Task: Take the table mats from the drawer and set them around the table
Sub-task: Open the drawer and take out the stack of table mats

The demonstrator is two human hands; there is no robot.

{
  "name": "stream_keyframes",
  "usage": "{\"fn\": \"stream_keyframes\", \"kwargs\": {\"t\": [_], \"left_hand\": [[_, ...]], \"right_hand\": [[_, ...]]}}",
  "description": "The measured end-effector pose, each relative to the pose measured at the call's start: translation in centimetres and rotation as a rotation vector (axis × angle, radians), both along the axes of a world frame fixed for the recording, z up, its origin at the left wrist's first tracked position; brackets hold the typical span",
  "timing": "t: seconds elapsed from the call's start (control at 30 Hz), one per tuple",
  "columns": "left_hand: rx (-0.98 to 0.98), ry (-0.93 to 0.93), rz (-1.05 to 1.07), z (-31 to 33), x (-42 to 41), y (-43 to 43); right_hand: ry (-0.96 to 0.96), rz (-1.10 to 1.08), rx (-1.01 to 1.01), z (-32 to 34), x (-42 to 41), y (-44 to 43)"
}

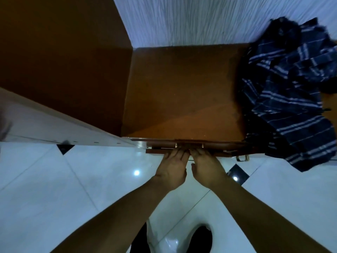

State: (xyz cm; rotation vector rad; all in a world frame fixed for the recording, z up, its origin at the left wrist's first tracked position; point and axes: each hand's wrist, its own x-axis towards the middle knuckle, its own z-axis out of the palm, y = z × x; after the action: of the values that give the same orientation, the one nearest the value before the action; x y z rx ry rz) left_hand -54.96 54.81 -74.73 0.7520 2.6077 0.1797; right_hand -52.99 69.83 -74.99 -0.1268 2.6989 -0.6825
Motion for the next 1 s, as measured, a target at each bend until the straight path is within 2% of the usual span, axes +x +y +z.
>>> {"fn": "stream_keyframes", "kwargs": {"t": [0.2,0.43,0.53,0.6,0.7,0.77,0.83,0.9,1.0], "left_hand": [[0.072,-0.019,-0.055,0.0,3.5,-1.3],[0.144,-0.200,0.017,0.4,13.4,-2.6],[0.099,-0.269,-0.017,0.9,16.9,-3.2],[0.042,-0.295,0.032,1.6,18.2,-3.0],[0.151,-0.319,0.218,4.0,18.6,-3.3],[0.277,-0.273,0.420,6.4,16.4,-3.9],[0.409,-0.173,0.602,8.1,13.3,-4.7],[0.388,-0.110,0.819,8.5,10.2,-5.2],[0.246,-0.298,1.106,7.4,7.8,-4.3]], "right_hand": [[-0.060,-0.019,0.015,0.5,4.0,-1.0],[-0.201,-0.017,0.033,2.3,13.1,-3.4],[-0.281,-0.060,0.046,2.4,16.7,-4.6],[-0.302,-0.090,0.000,3.6,17.7,-5.5],[-0.281,-0.189,-0.122,7.6,15.9,-5.2],[-0.335,-0.284,-0.196,9.5,14.1,-3.8],[-0.273,-0.480,-0.283,10.6,12.2,-2.1],[-0.267,-0.636,-0.305,10.2,10.3,-0.7],[-0.424,-0.766,-0.225,7.4,7.9,0.5]]}}
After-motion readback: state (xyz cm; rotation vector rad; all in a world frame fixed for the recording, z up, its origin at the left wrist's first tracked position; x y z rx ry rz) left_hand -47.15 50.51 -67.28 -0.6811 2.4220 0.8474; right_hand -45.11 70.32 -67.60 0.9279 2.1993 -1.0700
